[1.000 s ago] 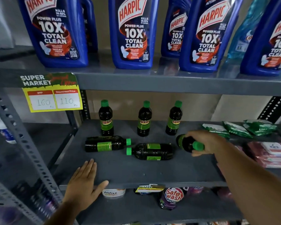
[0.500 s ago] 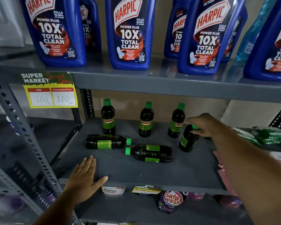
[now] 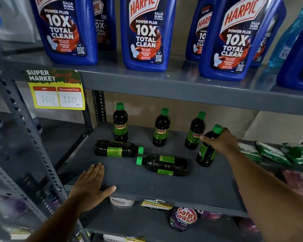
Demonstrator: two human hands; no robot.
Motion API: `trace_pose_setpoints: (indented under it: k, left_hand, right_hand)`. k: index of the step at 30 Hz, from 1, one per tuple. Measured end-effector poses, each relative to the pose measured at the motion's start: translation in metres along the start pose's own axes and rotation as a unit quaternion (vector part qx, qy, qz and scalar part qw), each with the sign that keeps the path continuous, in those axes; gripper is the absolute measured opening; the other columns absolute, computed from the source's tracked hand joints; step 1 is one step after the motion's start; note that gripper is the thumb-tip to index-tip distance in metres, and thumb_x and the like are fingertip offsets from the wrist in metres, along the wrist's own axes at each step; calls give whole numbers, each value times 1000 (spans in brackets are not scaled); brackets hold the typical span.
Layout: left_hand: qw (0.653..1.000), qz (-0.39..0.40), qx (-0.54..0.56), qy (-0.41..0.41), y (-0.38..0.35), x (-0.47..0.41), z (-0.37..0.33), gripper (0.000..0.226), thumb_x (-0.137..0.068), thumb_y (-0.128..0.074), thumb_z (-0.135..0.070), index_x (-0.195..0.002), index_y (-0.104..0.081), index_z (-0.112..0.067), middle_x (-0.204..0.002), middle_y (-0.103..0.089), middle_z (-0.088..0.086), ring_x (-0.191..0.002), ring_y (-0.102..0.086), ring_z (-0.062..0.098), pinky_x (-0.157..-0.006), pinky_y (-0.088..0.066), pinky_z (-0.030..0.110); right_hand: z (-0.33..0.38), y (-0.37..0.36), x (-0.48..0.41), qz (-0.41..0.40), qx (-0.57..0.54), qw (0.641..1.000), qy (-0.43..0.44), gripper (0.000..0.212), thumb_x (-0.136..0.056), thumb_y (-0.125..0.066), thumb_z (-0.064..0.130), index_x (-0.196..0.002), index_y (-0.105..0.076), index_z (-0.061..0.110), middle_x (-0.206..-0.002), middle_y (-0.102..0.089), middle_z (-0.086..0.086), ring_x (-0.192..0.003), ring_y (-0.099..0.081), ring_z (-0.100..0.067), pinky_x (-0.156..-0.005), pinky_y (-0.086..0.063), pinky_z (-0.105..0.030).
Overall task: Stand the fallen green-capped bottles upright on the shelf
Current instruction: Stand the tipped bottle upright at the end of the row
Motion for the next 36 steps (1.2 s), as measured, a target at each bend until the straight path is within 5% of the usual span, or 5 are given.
trace_pose_setpoints:
  k: [16, 20, 24, 28, 36]
  left_hand:
    - [1000, 18, 0, 1, 2, 1, -2, 119, -58, 8, -91, -147, 10, -12, -158, 13, 3, -140, 16, 14, -116, 1, 38]
    - [1000, 15, 6, 2, 3, 0, -3, 121, -56, 8, -92, -147, 9, -12, -158, 11, 3, -142, 14, 16, -116, 1, 38]
    - [1000, 15, 2, 2, 3, 1, -3, 121, -56, 9, -92, -147, 10, -12, -158, 12, 4, -142, 13, 17, -116, 1, 39]
    - [1000, 15, -1, 1, 3, 0, -3, 121, -56, 10, -92, -147, 11, -13, -158, 13, 3, -142, 14, 16, -116, 1, 38]
    - [1000, 12, 0, 0, 2, 0, -2, 121, -56, 9, -92, -147, 9, -11, -158, 11, 4, -141, 14, 16, -115, 2, 38]
  right_hand:
    - [-14, -17, 6, 4, -99, 995, 18, 60, -69, -78, 16, -121, -49, 9, -102, -62, -10, -99, -62, -31, -77, -46, -33]
    - [-39, -30, -15, -8, -84, 996, 33, 83, -47, -84, 69, -109, -58, 21, -102, -66, -5, -95, -66, -23, -80, -58, -41]
    - [-24, -25, 6, 16, -138, 990, 27, 81, -54, -79, 32, -126, -47, 14, -109, -64, -7, -105, -64, -30, -90, -53, -45]
    - [-31, -21, 5, -38, -117, 992, 41, 95, -46, -88, 61, -123, -52, 19, -112, -65, -3, -105, -62, -23, -90, -54, -43]
    - [-33, -26, 12, -10, -157, 986, 47, 93, -53, -94, 41, -128, -46, 15, -113, -62, -1, -101, -63, -18, -89, -53, -38]
Point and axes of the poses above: each hand's wrist, its own x-axis away from the middle knuckle, its own y-axis out of the back of the hand, z = x × y, the point moved 5 cm from there along -x, towards the middle knuckle
